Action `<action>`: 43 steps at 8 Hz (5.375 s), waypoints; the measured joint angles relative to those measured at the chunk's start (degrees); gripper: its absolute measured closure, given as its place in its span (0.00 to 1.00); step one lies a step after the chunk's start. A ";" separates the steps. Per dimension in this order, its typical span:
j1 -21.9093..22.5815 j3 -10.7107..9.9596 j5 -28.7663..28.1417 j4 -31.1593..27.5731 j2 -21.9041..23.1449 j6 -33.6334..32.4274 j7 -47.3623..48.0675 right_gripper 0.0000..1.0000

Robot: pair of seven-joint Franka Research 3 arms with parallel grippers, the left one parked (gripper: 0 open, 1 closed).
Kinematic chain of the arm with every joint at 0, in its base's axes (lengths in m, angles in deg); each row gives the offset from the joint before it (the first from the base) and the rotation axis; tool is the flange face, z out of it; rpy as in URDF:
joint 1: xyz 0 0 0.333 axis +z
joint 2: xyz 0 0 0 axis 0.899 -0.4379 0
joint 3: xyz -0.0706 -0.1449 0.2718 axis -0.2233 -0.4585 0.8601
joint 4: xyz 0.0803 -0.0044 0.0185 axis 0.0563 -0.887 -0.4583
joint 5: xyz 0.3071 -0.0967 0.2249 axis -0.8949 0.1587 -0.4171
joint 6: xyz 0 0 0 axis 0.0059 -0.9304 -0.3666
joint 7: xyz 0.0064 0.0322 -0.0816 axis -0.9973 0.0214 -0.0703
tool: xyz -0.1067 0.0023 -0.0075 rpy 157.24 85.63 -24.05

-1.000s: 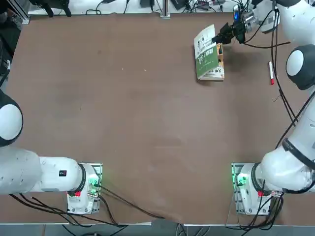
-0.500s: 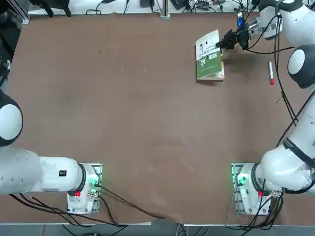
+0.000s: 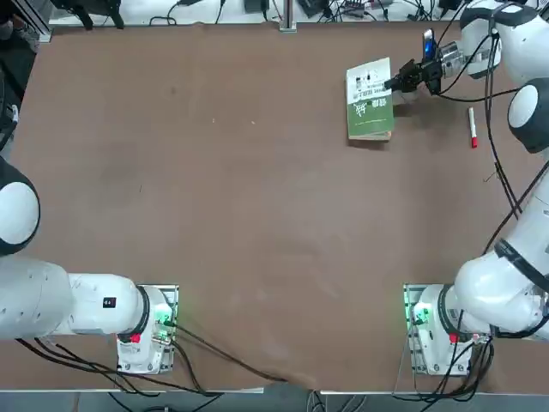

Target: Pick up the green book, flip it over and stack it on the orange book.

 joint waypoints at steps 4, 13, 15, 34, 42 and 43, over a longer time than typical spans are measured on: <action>-0.11 0.00 0.00 -0.05 -1.33 0.32 -0.51 0.89; -0.72 0.00 0.00 -0.29 -2.62 0.88 -1.19 0.57; -0.73 0.07 0.34 -0.20 -2.53 0.81 -1.44 0.16; 7.41 0.88 54.98 6.42 23.15 11.55 34.70 0.00; 12.66 -3.07 62.25 0.83 42.23 -7.84 45.35 0.00; 13.14 -3.94 61.96 -1.72 44.58 -7.86 45.49 0.00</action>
